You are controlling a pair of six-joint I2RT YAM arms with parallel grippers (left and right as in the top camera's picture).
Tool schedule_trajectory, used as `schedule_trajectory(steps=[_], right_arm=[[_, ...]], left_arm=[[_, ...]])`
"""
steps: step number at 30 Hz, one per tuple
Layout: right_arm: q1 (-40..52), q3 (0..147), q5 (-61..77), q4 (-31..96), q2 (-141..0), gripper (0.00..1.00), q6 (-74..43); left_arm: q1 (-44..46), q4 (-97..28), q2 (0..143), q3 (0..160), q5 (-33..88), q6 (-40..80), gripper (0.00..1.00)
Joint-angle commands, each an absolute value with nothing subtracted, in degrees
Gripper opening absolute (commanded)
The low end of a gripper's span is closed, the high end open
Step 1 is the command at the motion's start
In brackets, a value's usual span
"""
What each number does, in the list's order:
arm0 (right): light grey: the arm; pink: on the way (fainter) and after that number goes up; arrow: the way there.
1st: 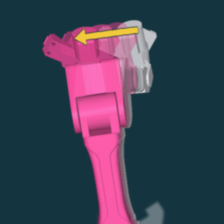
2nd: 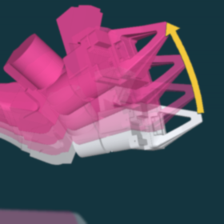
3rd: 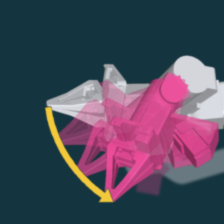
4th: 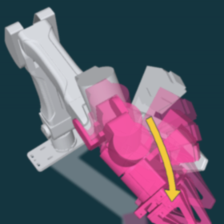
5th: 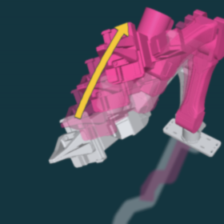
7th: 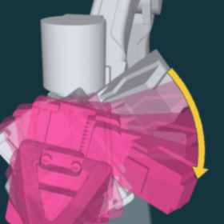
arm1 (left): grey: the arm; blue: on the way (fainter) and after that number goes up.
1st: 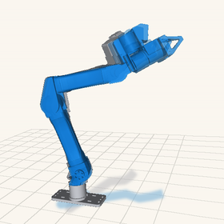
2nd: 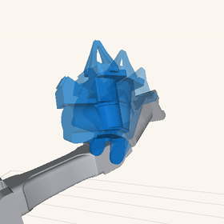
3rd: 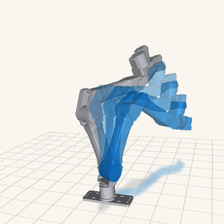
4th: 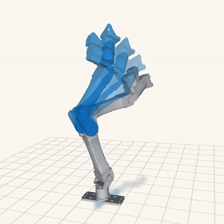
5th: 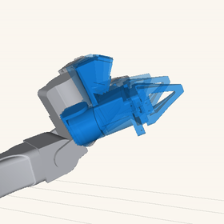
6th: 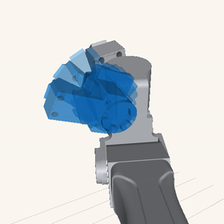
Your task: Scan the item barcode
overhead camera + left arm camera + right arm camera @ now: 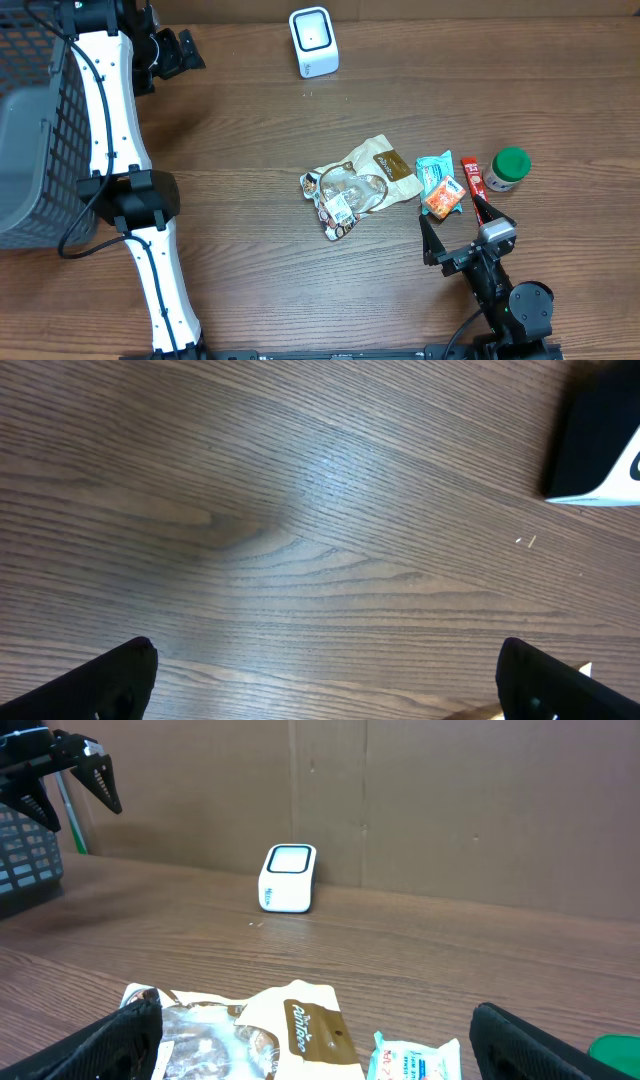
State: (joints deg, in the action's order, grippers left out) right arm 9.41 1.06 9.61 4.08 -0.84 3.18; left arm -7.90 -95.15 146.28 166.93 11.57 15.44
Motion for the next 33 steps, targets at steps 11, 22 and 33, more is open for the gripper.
schedule_trajectory(steps=[11,22,33], right_arm=[[9.3,0.4,9.1,3.8,-0.2,1.00,3.0],[9.3,0.4,9.1,3.8,-0.2,1.00,3.0],[9.3,0.4,9.1,3.8,-0.2,1.00,3.0]], left_arm=[[-6.2,-95.1,146.0,169.9,11.4,15.2,1.00],[1.3,-95.1,132.1,176.1,11.4,15.2,1.00],[2.5,-95.2,109.7,176.0,11.4,15.2,1.00]])
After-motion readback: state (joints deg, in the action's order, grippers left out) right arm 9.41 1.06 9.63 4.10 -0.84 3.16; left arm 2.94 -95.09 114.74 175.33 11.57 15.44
